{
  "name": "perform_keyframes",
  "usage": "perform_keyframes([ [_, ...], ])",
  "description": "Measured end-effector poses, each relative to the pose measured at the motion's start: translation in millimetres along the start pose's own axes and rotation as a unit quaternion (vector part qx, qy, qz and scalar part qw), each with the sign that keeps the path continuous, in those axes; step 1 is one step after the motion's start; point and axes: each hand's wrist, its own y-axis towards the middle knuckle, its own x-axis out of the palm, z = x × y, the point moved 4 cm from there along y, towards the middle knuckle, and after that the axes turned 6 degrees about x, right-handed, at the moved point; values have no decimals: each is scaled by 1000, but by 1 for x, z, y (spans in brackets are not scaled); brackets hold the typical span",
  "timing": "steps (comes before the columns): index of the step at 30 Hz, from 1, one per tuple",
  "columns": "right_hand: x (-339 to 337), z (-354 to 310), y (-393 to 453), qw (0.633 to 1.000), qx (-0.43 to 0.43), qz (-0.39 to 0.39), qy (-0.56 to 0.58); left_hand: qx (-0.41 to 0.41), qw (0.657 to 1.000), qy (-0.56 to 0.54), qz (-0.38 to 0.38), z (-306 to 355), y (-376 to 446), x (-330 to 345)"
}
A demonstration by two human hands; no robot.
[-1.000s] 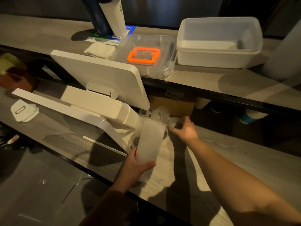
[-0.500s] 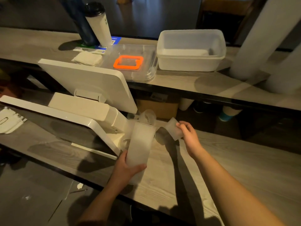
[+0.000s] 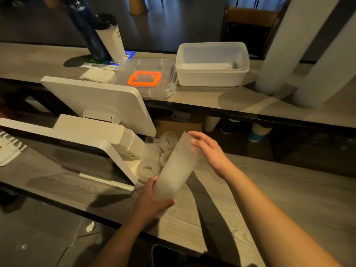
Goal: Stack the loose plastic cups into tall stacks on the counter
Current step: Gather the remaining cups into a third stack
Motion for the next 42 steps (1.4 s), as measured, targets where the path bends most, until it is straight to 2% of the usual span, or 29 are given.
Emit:
perform_keyframes([
  [10, 20, 5, -13, 995, -1, -34, -97, 11, 1000, -12, -3, 7, -2, -2],
  [15, 32, 12, -14, 994, 18, -68, -88, -3, 1000, -29, -6, -1, -5, -3],
  [17, 33, 19, -8, 996, 37, -56, -67, -22, 997, -72, 3, -8, -6, -3],
  [22, 28, 45, 14, 993, 106, 33, -28, -60, 979, -195, 30, -12, -6, -8],
  [25, 30, 68, 28, 983, 147, 50, -99, -74, 972, -222, 33, -15, -3, -9],
  [28, 44, 91, 40, 970, 169, 31, -171, -81, 970, -228, 35, -17, 0, -11],
  [35, 77, 101, 67, 960, 125, -11, -251, -109, 975, -192, 33, -31, 11, -10],
  [42, 100, 106, 87, 954, 119, 20, -274, -123, 972, -198, 6, -41, 11, -17],
])
